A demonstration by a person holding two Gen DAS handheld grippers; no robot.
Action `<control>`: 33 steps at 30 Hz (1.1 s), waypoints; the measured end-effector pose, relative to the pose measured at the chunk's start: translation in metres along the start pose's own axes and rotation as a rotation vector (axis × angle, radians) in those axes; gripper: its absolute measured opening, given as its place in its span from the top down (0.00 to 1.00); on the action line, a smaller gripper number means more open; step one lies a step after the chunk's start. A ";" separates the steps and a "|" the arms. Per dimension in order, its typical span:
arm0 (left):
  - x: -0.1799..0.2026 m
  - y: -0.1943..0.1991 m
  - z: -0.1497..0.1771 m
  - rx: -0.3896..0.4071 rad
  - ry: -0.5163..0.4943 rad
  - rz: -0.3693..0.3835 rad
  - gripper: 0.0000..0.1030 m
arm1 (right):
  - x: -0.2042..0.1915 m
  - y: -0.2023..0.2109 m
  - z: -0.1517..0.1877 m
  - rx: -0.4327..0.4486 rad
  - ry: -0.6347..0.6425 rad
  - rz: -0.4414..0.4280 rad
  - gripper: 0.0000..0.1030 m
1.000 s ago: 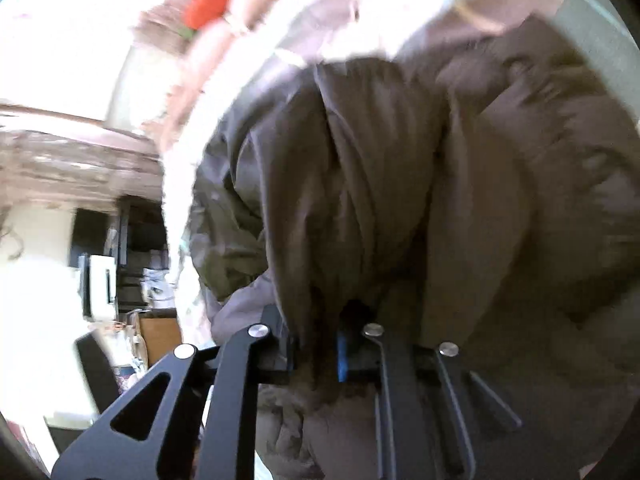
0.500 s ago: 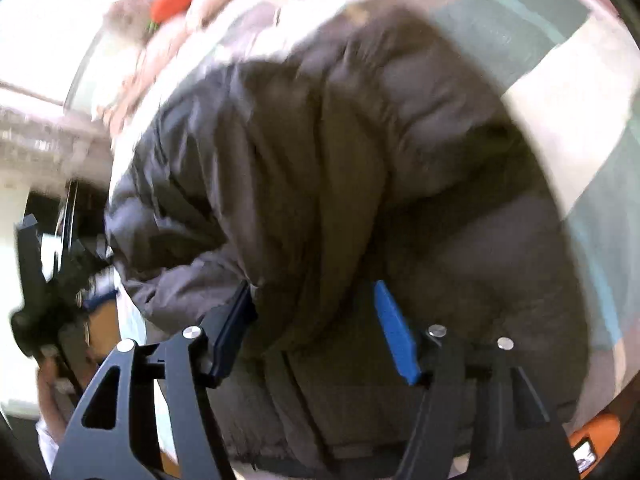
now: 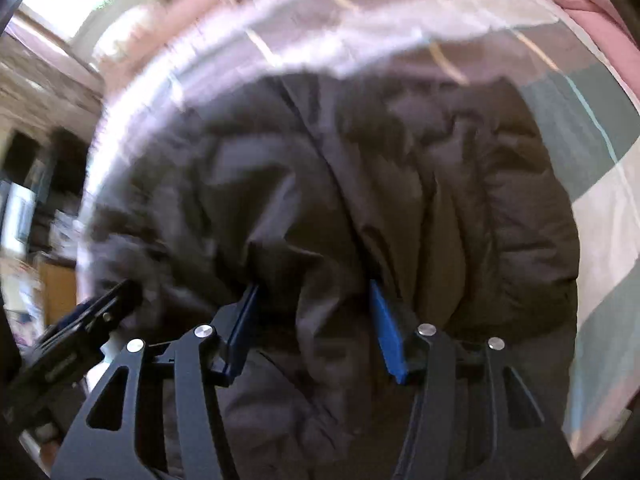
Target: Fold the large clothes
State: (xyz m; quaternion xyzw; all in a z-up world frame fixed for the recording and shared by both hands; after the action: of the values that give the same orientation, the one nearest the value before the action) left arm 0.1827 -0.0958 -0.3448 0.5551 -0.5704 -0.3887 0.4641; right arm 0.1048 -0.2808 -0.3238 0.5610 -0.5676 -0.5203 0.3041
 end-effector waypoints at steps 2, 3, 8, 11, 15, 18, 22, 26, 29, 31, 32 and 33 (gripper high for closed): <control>-0.007 -0.023 0.010 -0.061 0.025 -0.019 0.02 | -0.001 -0.012 0.006 -0.027 0.027 0.031 0.46; -0.013 -0.033 0.015 -0.089 0.045 -0.043 0.02 | -0.004 -0.016 0.008 -0.038 0.061 0.059 0.46; -0.038 -0.058 0.025 -0.174 0.147 -0.007 0.02 | -0.012 -0.027 0.019 -0.057 0.133 0.116 0.46; -0.046 -0.062 0.027 -0.196 0.184 0.023 0.02 | -0.013 -0.019 0.023 -0.032 0.123 0.101 0.46; -0.044 -0.051 0.026 -0.165 0.135 0.000 0.02 | -0.016 -0.005 0.028 0.005 0.131 0.096 0.46; -0.039 -0.046 0.029 -0.154 0.102 -0.019 0.02 | -0.018 -0.001 0.036 -0.008 0.130 0.098 0.46; -0.038 -0.042 0.035 -0.153 0.086 -0.025 0.02 | -0.023 -0.001 0.040 -0.018 0.137 0.113 0.46; -0.041 -0.038 0.043 -0.155 0.087 -0.021 0.02 | -0.021 -0.002 0.040 -0.022 0.136 0.114 0.46; -0.048 -0.034 0.061 -0.161 0.087 -0.022 0.02 | -0.019 -0.006 0.048 -0.038 0.144 0.128 0.42; -0.056 -0.035 0.074 -0.171 0.084 -0.026 0.02 | -0.018 -0.009 0.056 -0.043 0.144 0.132 0.39; -0.057 -0.036 0.080 -0.183 0.082 -0.030 0.02 | -0.018 -0.011 0.063 -0.050 0.149 0.135 0.39; -0.058 -0.038 0.086 -0.195 0.083 -0.032 0.02 | -0.019 -0.013 0.066 -0.054 0.152 0.136 0.38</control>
State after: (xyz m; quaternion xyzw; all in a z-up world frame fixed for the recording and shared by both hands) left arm 0.1081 -0.0469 -0.4101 0.5318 -0.5012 -0.4267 0.5329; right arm 0.0508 -0.2442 -0.3500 0.5505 -0.5654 -0.4697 0.3958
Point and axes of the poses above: each gripper's, at about its wrist camera, not at the fingertips, and y roughly against the way its jaws point, x to its right, z to its underside, the point moved 5 cm from there along -y, roughly the way its jaws point, and after that the axes turned 11 degrees about y, right-handed, at the moved point
